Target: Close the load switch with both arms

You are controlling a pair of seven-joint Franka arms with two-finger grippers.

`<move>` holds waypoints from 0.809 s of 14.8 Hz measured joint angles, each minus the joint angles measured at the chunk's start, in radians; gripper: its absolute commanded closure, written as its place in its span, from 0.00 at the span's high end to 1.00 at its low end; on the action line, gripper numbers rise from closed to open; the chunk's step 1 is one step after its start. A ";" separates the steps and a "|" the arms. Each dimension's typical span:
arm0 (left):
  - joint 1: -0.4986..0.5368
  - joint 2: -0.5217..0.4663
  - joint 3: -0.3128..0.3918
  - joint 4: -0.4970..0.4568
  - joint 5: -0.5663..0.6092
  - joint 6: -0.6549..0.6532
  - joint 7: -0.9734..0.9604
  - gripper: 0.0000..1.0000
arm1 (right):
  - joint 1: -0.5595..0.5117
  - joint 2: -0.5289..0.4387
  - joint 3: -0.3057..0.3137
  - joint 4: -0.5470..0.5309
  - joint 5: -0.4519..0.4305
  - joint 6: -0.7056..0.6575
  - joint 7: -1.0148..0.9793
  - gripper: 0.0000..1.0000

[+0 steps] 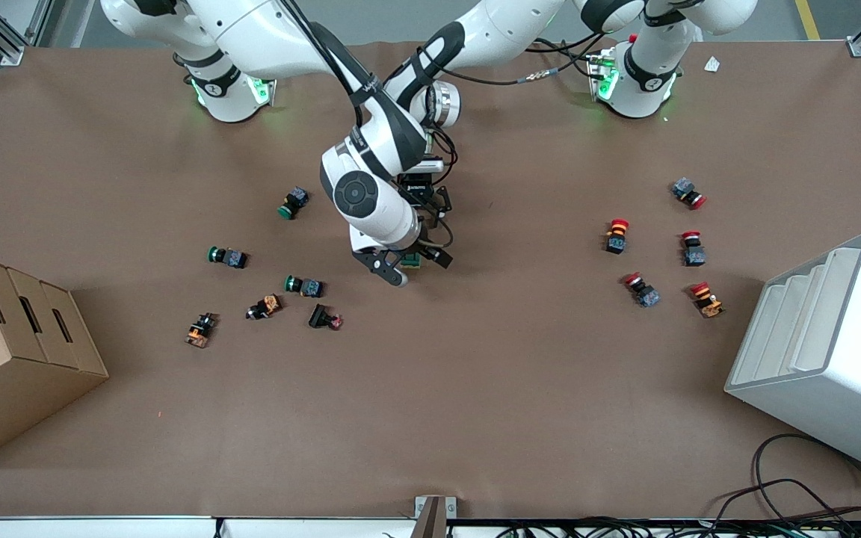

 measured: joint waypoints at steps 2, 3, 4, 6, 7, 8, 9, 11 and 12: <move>0.000 0.000 0.000 0.000 0.000 0.000 0.000 0.99 | -0.008 0.003 0.000 0.000 0.000 0.000 -0.023 1.00; 0.000 0.000 0.000 0.000 0.000 0.000 0.000 0.99 | -0.012 0.006 -0.001 0.000 0.000 0.000 -0.032 1.00; 0.000 0.000 0.000 0.000 0.000 0.000 0.000 0.99 | -0.014 0.009 -0.001 0.000 0.000 0.002 -0.036 1.00; 0.000 0.000 0.000 0.001 0.000 0.000 0.000 0.99 | -0.015 0.019 -0.001 0.008 0.000 0.009 -0.037 1.00; 0.000 0.000 0.000 0.001 0.000 0.000 0.000 0.99 | -0.015 0.028 -0.001 0.014 0.000 0.018 -0.037 1.00; 0.000 0.000 0.000 0.001 0.000 0.000 0.000 0.99 | -0.015 0.038 -0.001 0.019 0.000 0.031 -0.038 1.00; 0.000 0.000 0.000 0.001 0.000 0.000 0.000 0.99 | -0.015 0.049 -0.001 0.024 0.000 0.045 -0.038 1.00; 0.000 0.000 0.000 0.001 0.000 0.000 0.000 0.99 | -0.015 0.073 -0.002 0.044 -0.001 0.054 -0.039 1.00; 0.000 0.000 0.000 0.001 0.000 0.000 0.000 0.99 | -0.015 0.084 -0.002 0.054 -0.002 0.052 -0.039 1.00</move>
